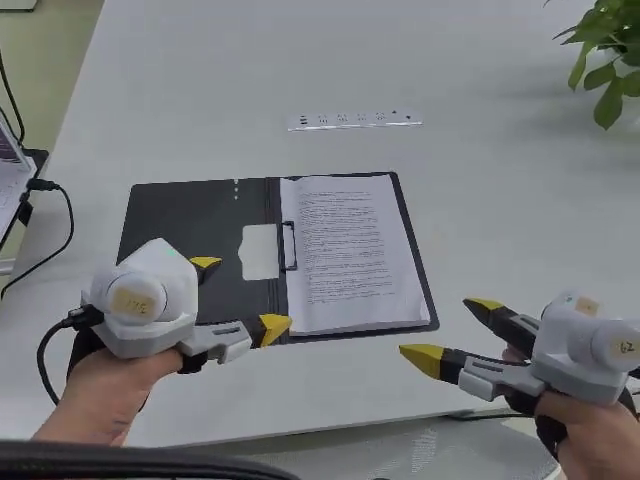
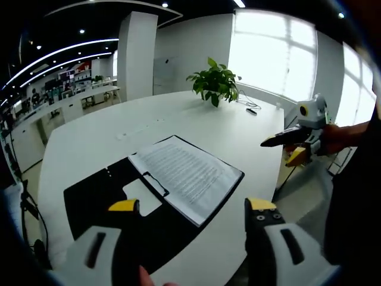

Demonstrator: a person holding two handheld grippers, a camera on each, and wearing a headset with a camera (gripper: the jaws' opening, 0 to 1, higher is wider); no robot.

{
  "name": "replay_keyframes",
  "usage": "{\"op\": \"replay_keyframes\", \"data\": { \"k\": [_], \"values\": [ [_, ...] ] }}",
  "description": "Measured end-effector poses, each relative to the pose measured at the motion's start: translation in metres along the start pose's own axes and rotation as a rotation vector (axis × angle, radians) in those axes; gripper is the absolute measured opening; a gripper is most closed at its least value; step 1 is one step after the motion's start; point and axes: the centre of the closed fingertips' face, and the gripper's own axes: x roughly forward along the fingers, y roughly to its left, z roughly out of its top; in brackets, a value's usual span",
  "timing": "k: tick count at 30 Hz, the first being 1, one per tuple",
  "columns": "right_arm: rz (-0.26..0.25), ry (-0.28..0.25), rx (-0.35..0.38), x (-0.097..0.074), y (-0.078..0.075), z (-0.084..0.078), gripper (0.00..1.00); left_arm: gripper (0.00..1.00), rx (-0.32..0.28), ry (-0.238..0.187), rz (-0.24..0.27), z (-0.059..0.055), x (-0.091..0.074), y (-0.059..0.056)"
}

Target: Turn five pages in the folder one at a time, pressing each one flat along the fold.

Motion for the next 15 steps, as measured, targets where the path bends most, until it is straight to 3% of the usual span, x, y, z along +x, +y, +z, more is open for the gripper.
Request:
{"op": "replay_keyframes", "data": {
  "k": [15],
  "values": [
    [-0.007, 0.004, 0.013, -0.002, -0.011, 0.000, 0.80, 0.69, 0.038, 0.030, -0.105, 0.012, 0.051, -0.026]
  ]
}}
